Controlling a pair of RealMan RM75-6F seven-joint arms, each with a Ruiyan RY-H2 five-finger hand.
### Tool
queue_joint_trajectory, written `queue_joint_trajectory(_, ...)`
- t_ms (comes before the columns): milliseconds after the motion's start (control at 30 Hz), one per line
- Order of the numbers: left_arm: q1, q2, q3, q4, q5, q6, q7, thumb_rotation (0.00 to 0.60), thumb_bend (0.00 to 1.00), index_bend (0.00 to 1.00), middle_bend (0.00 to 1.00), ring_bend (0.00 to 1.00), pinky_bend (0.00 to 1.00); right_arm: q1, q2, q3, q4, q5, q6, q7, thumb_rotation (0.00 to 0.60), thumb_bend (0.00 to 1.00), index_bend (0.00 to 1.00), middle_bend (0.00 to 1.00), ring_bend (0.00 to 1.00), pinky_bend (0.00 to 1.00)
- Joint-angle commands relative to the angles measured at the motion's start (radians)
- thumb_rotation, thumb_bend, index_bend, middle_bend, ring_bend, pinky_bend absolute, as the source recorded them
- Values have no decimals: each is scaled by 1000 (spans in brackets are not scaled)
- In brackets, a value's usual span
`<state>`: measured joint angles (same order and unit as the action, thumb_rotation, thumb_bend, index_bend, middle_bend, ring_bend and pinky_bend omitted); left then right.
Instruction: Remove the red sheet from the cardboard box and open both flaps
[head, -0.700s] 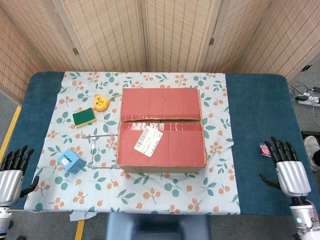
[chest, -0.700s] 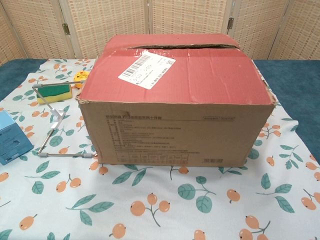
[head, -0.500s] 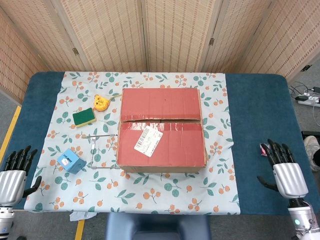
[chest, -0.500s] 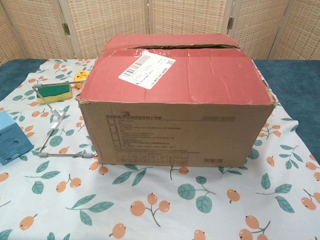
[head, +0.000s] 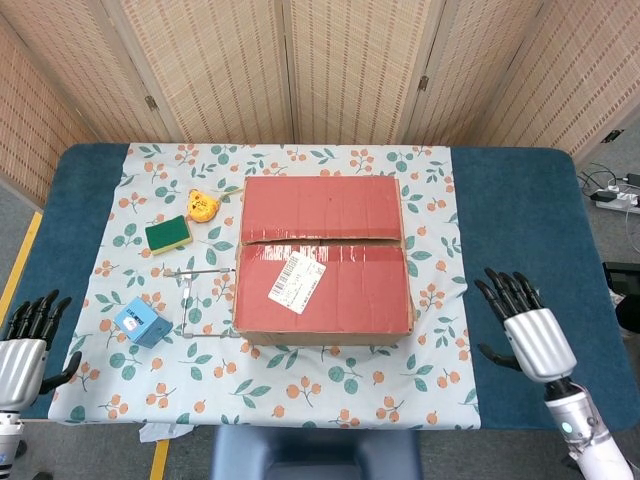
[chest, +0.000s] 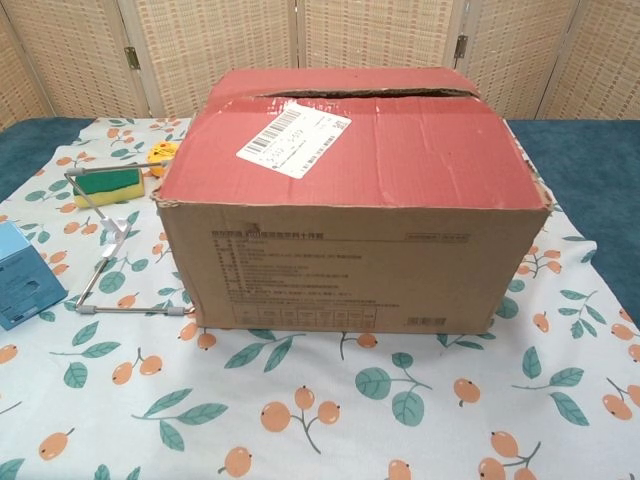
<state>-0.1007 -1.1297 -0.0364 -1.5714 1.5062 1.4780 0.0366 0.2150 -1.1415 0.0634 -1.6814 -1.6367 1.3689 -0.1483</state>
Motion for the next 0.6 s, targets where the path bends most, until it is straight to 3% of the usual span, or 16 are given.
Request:
queue_joint_trajectory(33, 3, 17, -8, -5, -27, -8, -40, 600, 429, 0, 6, 32, 10, 120, 67, 94, -173, 80, -133, -67, 533, 265, 0, 0, 1, 0)
queue_joint_trajectory(167, -2, 30, -16, -12, -65, -39, -36, 600, 468, 0, 6, 27, 14, 216, 89, 170, -243, 169, -233, -88, 532, 265, 0, 0, 2, 0)
queue_joint_trajectory(300, -8, 37, -21, -7, -79, -56, -58, 600, 469, 0, 7, 26, 12, 318, 48, 245, -244, 293, -308, -149, 533, 265, 0, 0, 0, 0)
queue_joint_trajectory(600, -16, 54, -21, 8, -87, -87, -117, 600, 469, 0, 16, 26, 11, 487, -74, 295, -137, 498, -385, -296, 535, 266, 0, 0, 2, 0)
